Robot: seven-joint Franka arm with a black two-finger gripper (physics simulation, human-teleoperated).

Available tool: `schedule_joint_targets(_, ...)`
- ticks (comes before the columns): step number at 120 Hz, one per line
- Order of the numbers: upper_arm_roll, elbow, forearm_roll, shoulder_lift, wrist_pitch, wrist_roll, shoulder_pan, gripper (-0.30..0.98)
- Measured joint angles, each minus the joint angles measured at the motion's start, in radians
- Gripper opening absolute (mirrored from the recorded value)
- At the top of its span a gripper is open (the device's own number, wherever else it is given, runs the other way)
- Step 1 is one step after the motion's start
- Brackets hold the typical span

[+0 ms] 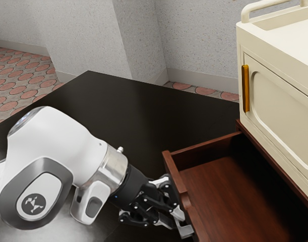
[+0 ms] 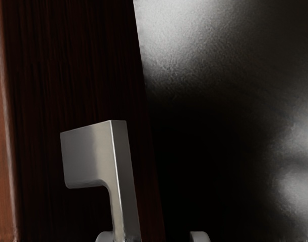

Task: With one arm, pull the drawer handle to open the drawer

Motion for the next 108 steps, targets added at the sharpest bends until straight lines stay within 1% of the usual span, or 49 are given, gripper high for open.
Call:
schedule_joint_targets(22,0.005,0.035,0.000,-0.050,-0.026,-0.001,0.009,0.19)
schedule_joint_targets(26,0.009,0.063,0.001,-0.050,-0.046,-0.002,0.021,0.20)
schedule_joint_targets(32,0.017,0.149,0.015,-0.019,-0.096,-0.004,0.049,0.21)
schedule_joint_targets(42,0.043,0.389,0.096,0.123,-0.233,-0.028,0.065,0.27)
schedule_joint_targets(53,0.052,0.684,0.187,0.299,-0.431,-0.079,0.075,0.41)
schedule_joint_targets(63,0.071,0.901,0.231,0.444,-0.618,-0.145,0.087,0.50)
schedule_joint_targets(70,0.096,1.011,0.247,0.529,-0.738,-0.208,0.087,0.54)
schedule_joint_targets(77,0.124,1.065,0.257,0.564,-0.831,-0.279,0.076,0.58)
schedule_joint_targets(86,0.139,1.088,0.263,0.582,-0.916,-0.369,0.077,0.61)
schedule_joint_targets(108,0.142,1.094,0.267,0.590,-1.028,-0.548,0.115,0.65)
